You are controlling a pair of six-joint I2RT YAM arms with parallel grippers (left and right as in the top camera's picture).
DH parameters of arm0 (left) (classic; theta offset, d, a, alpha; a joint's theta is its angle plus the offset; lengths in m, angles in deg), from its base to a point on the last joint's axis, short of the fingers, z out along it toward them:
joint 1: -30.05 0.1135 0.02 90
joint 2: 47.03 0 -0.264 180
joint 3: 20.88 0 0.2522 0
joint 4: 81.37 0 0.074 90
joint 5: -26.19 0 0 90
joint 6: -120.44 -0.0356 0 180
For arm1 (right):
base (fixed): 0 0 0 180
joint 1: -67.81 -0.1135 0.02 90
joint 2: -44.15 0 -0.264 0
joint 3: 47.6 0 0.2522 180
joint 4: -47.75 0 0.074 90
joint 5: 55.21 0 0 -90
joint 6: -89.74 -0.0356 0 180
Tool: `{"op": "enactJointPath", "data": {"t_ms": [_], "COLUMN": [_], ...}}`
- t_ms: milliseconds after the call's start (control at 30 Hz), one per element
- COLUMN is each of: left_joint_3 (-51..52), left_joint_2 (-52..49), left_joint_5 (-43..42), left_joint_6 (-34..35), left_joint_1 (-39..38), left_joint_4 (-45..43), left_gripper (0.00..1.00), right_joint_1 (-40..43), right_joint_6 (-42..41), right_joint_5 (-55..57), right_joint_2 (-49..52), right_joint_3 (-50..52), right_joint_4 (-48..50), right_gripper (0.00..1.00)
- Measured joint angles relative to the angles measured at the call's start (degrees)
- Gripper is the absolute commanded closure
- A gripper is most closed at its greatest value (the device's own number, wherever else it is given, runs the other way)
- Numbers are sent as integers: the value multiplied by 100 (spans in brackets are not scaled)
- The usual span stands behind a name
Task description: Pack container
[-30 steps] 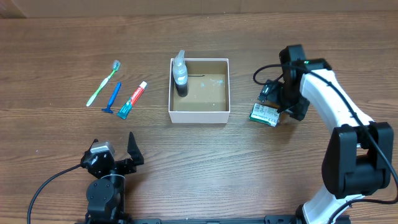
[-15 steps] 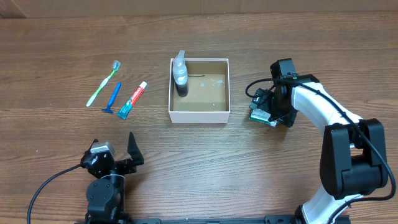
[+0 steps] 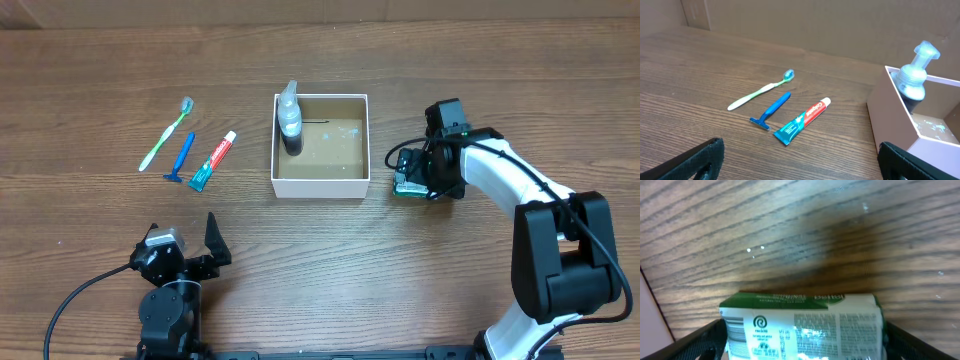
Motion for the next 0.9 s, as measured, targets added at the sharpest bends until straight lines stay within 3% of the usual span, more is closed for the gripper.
{"op": "enactJointPath", "data": {"t_ms": [233, 367, 633, 900], "left_joint_3": [0, 0, 0, 0], "left_joint_2": [0, 0, 0, 0], "left_joint_5": [0, -2, 0, -2], "left_joint_6": [0, 0, 0, 0], "left_joint_1": [0, 0, 0, 0], "left_joint_4": [0, 0, 0, -2], "left_gripper": [0, 0, 0, 0], "right_joint_1": [-37, -37, -37, -37], "right_joint_6": [267, 400, 455, 208], "right_joint_5": [39, 74, 81, 66], "right_joint_2": [-216, -243, -251, -118], "right_joint_3": [361, 409, 431, -151], "right_joint_4": [372, 424, 448, -955], "right_gripper": [7, 14, 12, 12]}}
